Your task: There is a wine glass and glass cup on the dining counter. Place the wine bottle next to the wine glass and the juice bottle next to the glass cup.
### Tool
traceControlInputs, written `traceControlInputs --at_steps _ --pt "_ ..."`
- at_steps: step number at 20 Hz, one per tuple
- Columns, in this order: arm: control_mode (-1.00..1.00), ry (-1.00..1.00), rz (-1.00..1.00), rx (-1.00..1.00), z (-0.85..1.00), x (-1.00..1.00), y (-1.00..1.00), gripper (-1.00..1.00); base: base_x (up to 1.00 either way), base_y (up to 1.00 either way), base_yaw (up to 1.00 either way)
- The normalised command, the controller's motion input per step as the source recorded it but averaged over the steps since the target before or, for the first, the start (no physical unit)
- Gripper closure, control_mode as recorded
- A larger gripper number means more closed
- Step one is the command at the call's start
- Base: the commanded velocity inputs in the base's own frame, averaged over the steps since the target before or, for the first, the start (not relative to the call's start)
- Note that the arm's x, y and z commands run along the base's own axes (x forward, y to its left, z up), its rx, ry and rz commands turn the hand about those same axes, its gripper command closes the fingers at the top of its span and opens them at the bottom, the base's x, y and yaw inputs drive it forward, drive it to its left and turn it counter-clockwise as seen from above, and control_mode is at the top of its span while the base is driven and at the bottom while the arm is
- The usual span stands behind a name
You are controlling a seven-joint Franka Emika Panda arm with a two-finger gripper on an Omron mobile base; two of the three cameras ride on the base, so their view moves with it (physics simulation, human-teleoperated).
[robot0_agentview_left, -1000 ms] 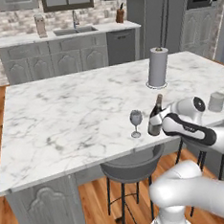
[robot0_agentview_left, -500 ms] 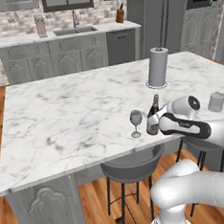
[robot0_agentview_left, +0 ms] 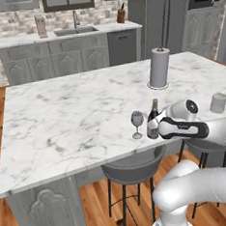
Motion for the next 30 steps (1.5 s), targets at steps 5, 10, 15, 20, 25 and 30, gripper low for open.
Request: traceControlInputs --at_steps 5,10,15,20,25,30 --pt "-1.0 -0.02 0.02 -0.04 -0.04 0.21 -0.05 1.0 0.0 0.0 0.0" --pt "-1.0 -0.01 0.01 -0.03 -0.07 0.19 -0.1 1.0 0.0 0.0 0.0" --pt "-1.0 0.0 0.02 0.0 -0.21 0.0 -0.02 1.0 0.0 0.0 0.0" --pt "-1.0 0.0 0.03 0.0 -0.15 0.0 -0.01 -1.0 0.0 0.0 0.0" --pt "-1.0 0.0 0.01 0.0 0.0 -0.01 0.0 -1.0 0.0 0.0 0.0" --pt "-1.0 -0.01 0.0 0.0 0.03 -0.02 0.0 -1.0 0.0 0.0 0.0"
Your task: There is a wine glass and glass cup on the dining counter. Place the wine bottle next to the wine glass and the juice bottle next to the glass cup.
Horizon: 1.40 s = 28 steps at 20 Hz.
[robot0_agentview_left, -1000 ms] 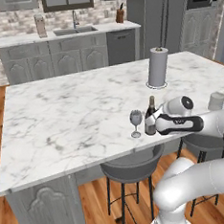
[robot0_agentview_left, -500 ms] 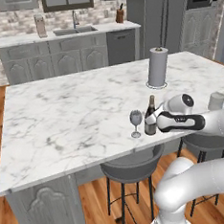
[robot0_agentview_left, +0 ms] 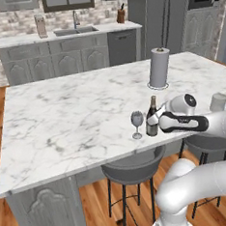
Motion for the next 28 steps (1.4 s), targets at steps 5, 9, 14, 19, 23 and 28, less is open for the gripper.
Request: traceControlInputs --at_steps 5,9,14,19,23,28 --pt "-1.0 0.0 0.0 0.0 0.14 -0.01 0.0 -1.0 0.0 0.0 0.0" --pt "-1.0 0.0 0.0 0.0 0.34 -0.1 0.0 -1.0 0.0 0.0 0.0" --pt "-1.0 0.0 0.0 0.0 0.56 -0.15 -0.03 -1.0 0.0 0.0 0.0" --pt "-1.0 0.0 0.0 0.0 0.69 -0.36 -0.01 -1.0 0.0 0.0 0.0" --pt "-1.0 0.0 0.0 0.0 0.79 -0.46 0.0 -1.0 0.0 0.0 0.0" --pt "-1.0 -0.03 0.0 0.0 0.91 -0.51 0.0 -1.0 0.0 0.0 0.0"
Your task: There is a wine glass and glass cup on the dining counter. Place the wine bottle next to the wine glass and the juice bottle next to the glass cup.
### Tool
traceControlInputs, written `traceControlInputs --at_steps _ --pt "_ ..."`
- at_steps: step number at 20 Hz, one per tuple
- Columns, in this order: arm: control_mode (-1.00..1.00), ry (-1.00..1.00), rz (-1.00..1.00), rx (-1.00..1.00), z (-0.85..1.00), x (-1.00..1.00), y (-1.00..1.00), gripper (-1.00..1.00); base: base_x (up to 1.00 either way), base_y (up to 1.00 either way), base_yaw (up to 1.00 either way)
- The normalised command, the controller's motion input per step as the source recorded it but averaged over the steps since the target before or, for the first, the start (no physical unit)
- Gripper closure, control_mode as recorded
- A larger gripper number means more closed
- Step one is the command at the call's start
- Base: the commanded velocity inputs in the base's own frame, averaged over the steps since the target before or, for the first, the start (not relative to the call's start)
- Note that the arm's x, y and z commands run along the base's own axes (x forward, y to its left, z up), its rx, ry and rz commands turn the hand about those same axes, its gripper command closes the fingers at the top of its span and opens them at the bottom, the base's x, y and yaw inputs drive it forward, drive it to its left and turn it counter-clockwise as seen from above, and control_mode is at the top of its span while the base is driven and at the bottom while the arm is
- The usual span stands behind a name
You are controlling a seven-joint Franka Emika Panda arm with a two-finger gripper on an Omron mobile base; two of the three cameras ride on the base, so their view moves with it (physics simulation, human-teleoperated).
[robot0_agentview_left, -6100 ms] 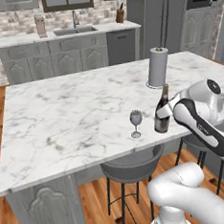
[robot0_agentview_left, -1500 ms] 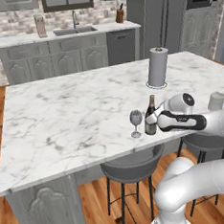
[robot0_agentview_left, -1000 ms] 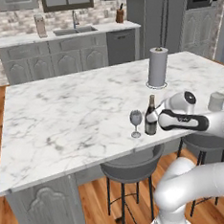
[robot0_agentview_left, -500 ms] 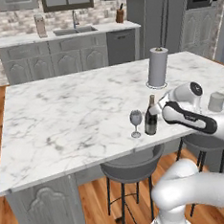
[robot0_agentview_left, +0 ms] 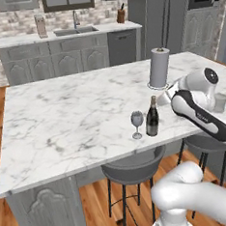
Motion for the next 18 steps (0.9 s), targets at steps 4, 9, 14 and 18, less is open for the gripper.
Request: traceControlInputs --at_steps 4,9,14,18 --pt "-1.0 -0.06 0.0 0.0 1.0 -0.57 0.0 -1.0 0.0 0.0 0.0" --pt "-1.0 -0.04 0.0 0.0 0.95 -0.7 0.2 -1.0 0.0 0.0 0.0" --pt "-1.0 0.0 0.03 -0.02 0.61 -0.82 0.8 -1.0 0.0 0.0 0.0" --pt "-1.0 0.0 0.08 -0.05 0.47 -0.83 0.98 -1.0 0.0 0.0 0.0"
